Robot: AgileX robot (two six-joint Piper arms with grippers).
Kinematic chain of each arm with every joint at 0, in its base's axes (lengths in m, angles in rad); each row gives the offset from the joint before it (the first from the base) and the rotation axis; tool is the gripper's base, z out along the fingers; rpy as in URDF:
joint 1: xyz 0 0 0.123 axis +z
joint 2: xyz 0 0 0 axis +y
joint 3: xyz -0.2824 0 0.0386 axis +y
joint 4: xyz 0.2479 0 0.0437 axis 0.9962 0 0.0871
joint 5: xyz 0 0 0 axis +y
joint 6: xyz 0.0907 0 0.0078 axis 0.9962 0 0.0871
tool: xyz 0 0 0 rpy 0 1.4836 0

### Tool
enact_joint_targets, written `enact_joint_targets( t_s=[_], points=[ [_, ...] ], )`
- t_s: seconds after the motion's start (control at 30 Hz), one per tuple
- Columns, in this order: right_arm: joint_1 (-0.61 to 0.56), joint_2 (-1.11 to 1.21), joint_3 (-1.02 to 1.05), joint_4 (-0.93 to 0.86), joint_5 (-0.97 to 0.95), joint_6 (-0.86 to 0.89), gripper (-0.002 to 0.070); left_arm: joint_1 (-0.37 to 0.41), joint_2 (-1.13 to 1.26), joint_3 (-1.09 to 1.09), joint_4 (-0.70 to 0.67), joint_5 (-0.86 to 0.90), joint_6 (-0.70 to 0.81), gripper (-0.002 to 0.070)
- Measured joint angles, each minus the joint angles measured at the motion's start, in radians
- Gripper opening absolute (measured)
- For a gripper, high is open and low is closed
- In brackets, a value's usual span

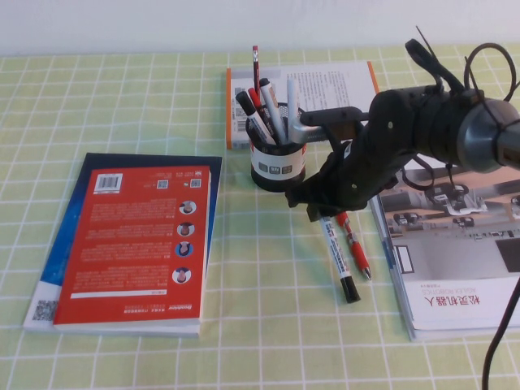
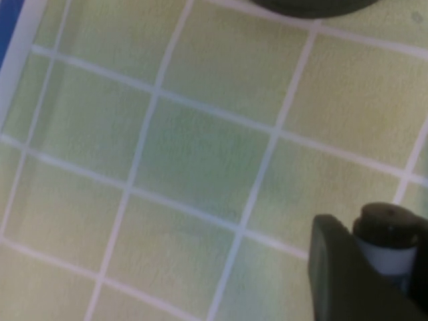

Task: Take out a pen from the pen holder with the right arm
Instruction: 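Take a marker out of the pen holder and lay it on the table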

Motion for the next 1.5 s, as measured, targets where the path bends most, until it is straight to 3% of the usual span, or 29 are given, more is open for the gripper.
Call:
enact_joint_targets(
  t_s=[0.27,0.5,0.7,0.8,0.97,1.03,1.5],
  points=[
    [-0.004,0.011,-0.004,-0.002,-0.048,0.0,0.0111,0.0,0.0,0.0,0.0,0.0,0.0,-0.0005],
    [-0.005,0.011,-0.006,-0.006,-0.059,0.0,0.0236,0.0,0.0,0.0,0.0,0.0,0.0,-0.0005],
    [-0.005,-0.03,0.034,-0.019,-0.068,0.0,0.0251,0.0,0.0,0.0,0.0,0.0,0.0,-0.0005],
    [-0.001,-0.13,0.115,-0.035,-0.088,0.0,0.0223,0.0,0.0,0.0,0.0,0.0,0.0,-0.0005],
    [0.018,-0.354,0.311,-0.047,-0.108,0.0,0.0047,0.0,0.0,0.0,0.0,0.0,0.0,-0.0005],
    [0.019,-0.447,0.385,-0.047,-0.108,0.0,0.0013,0.0,0.0,0.0,0.0,0.0,0.0,-0.0005],
    [0.02,-0.949,0.722,-0.051,0.004,0.0,-0.0012,0.0,0.0,0.0,0.0,0.0,0.0,-0.0005]
  ],
)
